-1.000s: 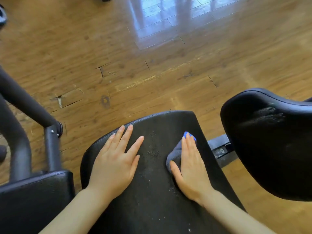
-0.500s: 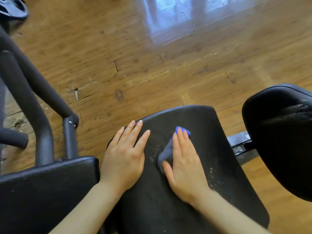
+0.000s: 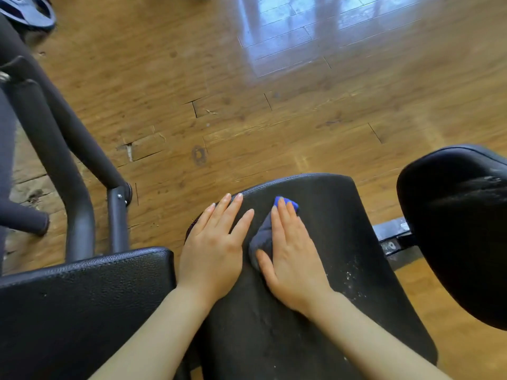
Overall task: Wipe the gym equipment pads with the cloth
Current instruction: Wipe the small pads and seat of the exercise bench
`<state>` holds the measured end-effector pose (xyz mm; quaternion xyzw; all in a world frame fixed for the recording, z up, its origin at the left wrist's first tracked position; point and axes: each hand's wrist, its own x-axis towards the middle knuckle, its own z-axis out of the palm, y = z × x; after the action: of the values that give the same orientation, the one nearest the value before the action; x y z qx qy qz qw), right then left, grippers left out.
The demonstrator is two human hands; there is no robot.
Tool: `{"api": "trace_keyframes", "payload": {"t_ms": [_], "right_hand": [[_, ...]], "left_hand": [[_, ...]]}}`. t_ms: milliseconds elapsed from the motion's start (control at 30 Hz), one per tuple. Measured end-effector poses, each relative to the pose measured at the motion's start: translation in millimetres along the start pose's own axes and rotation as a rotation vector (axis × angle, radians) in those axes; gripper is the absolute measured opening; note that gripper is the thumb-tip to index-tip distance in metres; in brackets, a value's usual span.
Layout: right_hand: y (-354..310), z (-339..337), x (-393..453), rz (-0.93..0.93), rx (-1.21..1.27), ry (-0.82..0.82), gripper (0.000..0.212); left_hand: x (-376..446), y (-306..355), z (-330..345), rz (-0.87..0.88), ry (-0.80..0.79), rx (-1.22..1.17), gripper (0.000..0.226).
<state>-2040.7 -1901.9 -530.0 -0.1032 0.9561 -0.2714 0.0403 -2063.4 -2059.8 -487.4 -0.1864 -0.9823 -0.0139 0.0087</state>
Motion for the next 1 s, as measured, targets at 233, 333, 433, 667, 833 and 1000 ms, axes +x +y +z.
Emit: {"api": "trace_keyframes", "payload": {"t_ms": [233,333,433,667,833,1000], "right_hand": [[-9.0,-3.9,-76.3,-0.003,0.080,-0.055,0.080],[4.1,-3.0,-73.4,-0.051,0.063,-0.057,0.079],[6.5,-2.5,-11.2,0.037,0.037,-0.005,0.078],[-10.9,-3.7,-75.2,0.044,0.092,-0.078,0.080],[-6.1,-5.3,-90.3,-0.136,0.038,-0.135,0.076],[-21.0,-4.3,-56.2,-0.126,0.108,-0.131,0.072]], "left_hand": [[-0.4,0.9,0.9,0.005,0.012,0.016,0.054],[-0.2,1.6,-0.3,0.000,0.016,0.017,0.054],[0.4,1.0,-0.3,0.005,0.017,0.019,0.053],[0.2,1.3,3.3,0.007,0.040,0.025,0.053],[-0.1,1.4,3.0,0.013,0.033,0.018,0.052],[1.1,-0.8,2.1,0.015,0.038,-0.012,0.049]]}}
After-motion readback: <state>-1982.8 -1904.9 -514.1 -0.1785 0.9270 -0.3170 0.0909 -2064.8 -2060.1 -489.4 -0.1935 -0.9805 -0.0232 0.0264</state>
